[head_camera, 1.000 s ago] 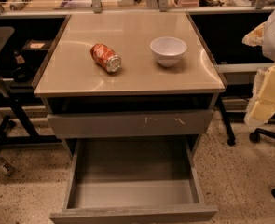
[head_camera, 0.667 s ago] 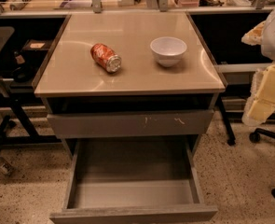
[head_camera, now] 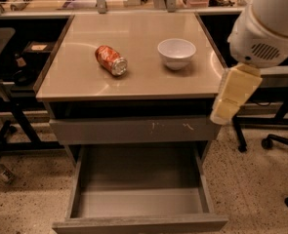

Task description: Place coke can into middle drawer

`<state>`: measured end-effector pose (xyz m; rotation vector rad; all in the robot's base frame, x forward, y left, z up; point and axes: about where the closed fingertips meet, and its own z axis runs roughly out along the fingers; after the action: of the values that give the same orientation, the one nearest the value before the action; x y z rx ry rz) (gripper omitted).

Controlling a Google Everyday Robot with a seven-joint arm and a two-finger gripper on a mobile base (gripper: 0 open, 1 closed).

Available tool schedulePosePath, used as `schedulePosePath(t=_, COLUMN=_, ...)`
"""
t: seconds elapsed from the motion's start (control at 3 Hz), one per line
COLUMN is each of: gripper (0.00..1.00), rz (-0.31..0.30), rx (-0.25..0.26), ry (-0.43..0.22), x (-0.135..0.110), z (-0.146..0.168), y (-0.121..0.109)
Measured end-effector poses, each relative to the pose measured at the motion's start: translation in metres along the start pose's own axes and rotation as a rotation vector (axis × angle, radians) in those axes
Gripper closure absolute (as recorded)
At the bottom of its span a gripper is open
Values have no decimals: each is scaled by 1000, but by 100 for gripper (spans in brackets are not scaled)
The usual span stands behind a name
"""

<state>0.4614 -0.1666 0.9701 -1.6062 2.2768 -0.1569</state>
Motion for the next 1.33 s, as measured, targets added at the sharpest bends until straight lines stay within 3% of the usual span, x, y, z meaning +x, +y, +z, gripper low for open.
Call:
schedulePosePath(t=0.33, gripper=0, rz=20, rx=3, ry=56, x=-50, z=56, y=-18)
schedulePosePath(t=1.0, gripper=0, rz=54, rx=2, ry=43, x=-59, z=65, y=-17)
schedulePosePath(t=1.33, gripper=0, rz=127, rx=-74, ry=-4, x=-94, z=90, y=-48)
